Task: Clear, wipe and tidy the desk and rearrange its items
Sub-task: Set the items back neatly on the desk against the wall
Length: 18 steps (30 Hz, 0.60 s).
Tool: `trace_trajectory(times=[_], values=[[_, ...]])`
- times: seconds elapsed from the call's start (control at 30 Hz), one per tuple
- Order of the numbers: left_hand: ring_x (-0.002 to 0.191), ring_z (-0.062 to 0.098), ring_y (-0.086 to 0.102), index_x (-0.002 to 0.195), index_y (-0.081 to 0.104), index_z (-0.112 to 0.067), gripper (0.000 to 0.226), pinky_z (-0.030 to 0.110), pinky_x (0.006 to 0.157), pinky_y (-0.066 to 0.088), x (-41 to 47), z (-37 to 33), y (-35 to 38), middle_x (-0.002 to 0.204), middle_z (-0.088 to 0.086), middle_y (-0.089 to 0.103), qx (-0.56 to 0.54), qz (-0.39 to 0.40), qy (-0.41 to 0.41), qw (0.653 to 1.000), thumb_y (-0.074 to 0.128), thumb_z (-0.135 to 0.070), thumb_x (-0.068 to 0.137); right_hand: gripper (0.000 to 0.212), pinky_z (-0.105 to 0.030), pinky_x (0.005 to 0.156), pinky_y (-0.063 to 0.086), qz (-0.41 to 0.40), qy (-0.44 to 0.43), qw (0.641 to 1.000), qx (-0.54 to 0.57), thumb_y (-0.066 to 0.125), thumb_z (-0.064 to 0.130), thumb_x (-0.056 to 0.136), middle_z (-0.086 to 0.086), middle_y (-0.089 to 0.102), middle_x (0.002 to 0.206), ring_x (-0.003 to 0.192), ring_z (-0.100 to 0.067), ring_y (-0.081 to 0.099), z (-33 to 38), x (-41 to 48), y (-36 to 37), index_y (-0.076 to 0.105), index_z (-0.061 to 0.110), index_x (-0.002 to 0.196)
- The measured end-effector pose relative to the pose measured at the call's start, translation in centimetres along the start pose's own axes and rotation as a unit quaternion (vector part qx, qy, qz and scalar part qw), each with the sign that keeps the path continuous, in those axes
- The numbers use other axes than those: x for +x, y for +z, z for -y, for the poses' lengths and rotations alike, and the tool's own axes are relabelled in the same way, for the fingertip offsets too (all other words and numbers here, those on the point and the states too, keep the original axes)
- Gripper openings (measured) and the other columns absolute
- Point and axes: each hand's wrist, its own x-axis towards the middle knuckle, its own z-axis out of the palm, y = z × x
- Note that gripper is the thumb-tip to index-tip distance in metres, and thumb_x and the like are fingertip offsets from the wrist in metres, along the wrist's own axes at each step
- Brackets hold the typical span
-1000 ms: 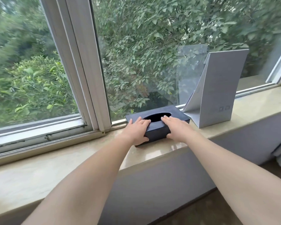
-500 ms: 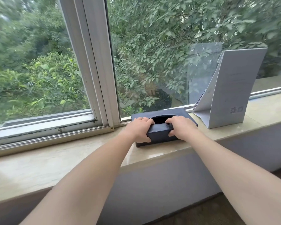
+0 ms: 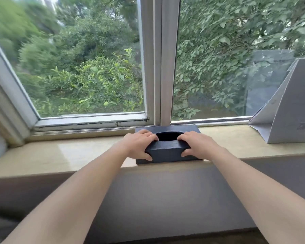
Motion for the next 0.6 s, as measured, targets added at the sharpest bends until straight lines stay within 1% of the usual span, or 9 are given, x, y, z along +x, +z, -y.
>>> trace_trajectory(times=[0.07,0.17,0.2,0.27,0.33,0.4,0.43,0.5,0.6], values=[[0.140,0.012,0.025,0.139,0.036,-0.029,0.070,0.036,0.075,0.045,-3.5,2.3,0.2,0.142,-0.014,0.042,-0.009,-0.004,-0.027,1.000,0.070,-0.052,0.082,0.059,-0.039,0.092,0.046,-0.004,-0.035,0.999,-0.001,0.070,0.045,0.084,0.009,0.052,0.129,0.123,-0.017,0.046,3.5,1.0,-0.1,0.045,0.030,0.136],[0.139,0.013,0.027,0.139,0.037,-0.028,0.070,0.040,0.085,0.051,-9.4,6.0,0.1,0.140,-0.013,0.043,-0.013,-0.013,-0.069,0.997,0.071,-0.050,0.082,0.060,-0.041,0.091,0.047,-0.023,-0.088,0.996,-0.013,0.070,0.046,0.084,0.009,0.052,0.128,0.123,-0.018,0.047,9.5,2.7,-0.6,0.045,0.031,0.136],[0.138,0.013,0.029,0.139,0.037,-0.027,0.070,0.041,0.088,0.052,-11.5,7.3,0.0,0.139,-0.012,0.044,-0.013,-0.019,-0.084,0.996,0.072,-0.049,0.082,0.060,-0.041,0.092,0.047,-0.029,-0.106,0.994,-0.017,0.070,0.046,0.084,0.008,0.052,0.129,0.124,-0.018,0.047,11.6,3.3,-0.9,0.045,0.031,0.136],[0.134,0.013,0.034,0.140,0.037,-0.027,0.070,0.038,0.088,0.051,-16.0,9.5,0.0,0.139,-0.010,0.042,-0.010,-0.026,-0.116,0.993,0.071,-0.048,0.082,0.062,-0.038,0.093,0.046,-0.040,-0.145,0.988,-0.020,0.070,0.046,0.084,0.009,0.051,0.133,0.127,-0.017,0.044,16.1,4.2,-1.3,0.045,0.030,0.138],[0.129,0.016,0.039,0.140,0.037,-0.028,0.070,0.041,0.089,0.051,-20.7,11.5,0.2,0.139,-0.006,0.037,-0.008,-0.029,-0.148,0.989,0.071,-0.049,0.082,0.063,-0.036,0.095,0.045,-0.048,-0.184,0.981,-0.021,0.069,0.047,0.084,0.009,0.050,0.136,0.130,-0.016,0.042,20.7,4.8,-1.4,0.043,0.030,0.139],[0.132,0.020,0.038,0.141,0.038,-0.027,0.072,0.044,0.095,0.049,-25.7,13.1,0.4,0.147,-0.003,0.029,-0.009,-0.032,-0.178,0.983,0.071,-0.050,0.081,0.064,-0.035,0.094,0.045,-0.055,-0.221,0.973,-0.024,0.069,0.048,0.084,0.009,0.050,0.137,0.130,-0.016,0.042,25.3,5.0,-1.1,0.043,0.030,0.140],[0.135,0.020,0.036,0.142,0.039,-0.026,0.072,0.043,0.099,0.047,-28.3,13.5,0.4,0.151,-0.002,0.026,-0.006,-0.029,-0.196,0.980,0.071,-0.050,0.081,0.064,-0.035,0.093,0.045,-0.059,-0.240,0.969,-0.023,0.069,0.049,0.083,0.009,0.050,0.137,0.130,-0.016,0.042,27.6,5.0,-0.8,0.043,0.030,0.140],[0.138,0.018,0.033,0.143,0.039,-0.027,0.073,0.039,0.101,0.045,-33.4,14.3,0.8,0.155,-0.003,0.025,-0.005,-0.021,-0.232,0.972,0.071,-0.049,0.082,0.065,-0.034,0.091,0.046,-0.060,-0.280,0.958,-0.022,0.069,0.049,0.083,0.009,0.051,0.136,0.129,-0.015,0.042,32.3,4.9,-0.2,0.043,0.030,0.139],[0.142,0.016,0.030,0.145,0.038,-0.028,0.073,0.040,0.105,0.044,-40.7,14.7,1.7,0.158,-0.006,0.023,-0.019,-0.011,-0.297,0.955,0.071,-0.048,0.083,0.064,-0.033,0.087,0.046,-0.055,-0.340,0.939,-0.023,0.068,0.050,0.083,0.010,0.051,0.133,0.128,-0.014,0.042,39.2,4.4,0.8,0.043,0.032,0.138]])
